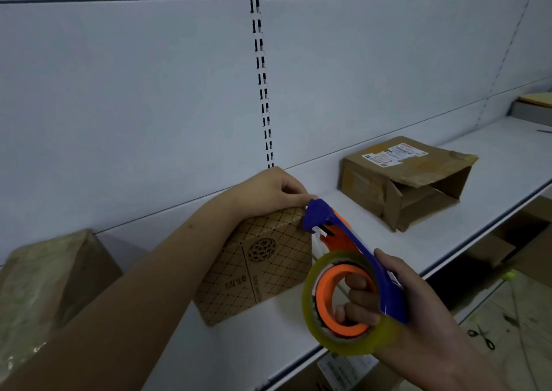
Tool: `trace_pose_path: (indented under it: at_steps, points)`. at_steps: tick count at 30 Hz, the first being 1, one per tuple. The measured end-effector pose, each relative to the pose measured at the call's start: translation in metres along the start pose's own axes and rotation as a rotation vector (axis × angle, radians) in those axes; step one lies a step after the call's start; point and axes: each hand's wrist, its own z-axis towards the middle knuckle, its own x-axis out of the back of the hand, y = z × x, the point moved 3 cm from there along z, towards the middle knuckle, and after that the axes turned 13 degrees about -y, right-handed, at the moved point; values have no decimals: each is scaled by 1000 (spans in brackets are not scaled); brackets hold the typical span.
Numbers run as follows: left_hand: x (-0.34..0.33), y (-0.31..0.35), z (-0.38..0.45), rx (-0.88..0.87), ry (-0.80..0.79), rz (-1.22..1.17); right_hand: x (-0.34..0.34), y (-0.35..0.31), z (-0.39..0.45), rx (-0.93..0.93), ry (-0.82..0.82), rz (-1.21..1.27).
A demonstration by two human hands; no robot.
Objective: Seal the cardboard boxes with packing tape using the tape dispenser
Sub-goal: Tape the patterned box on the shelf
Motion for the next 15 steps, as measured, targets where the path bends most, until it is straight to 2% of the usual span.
trace_pose_path:
  at_steps: [7,13,15]
  points:
    - [-1,1,0,101,-89,-61,6,14,2,-76,-39,12]
    - [-3,-5,4,201,-110,-53,10,5,-4,-47,29,-77]
    - [-3,-7,6,225,-110,-60,13,0,-5,-49,66,-174]
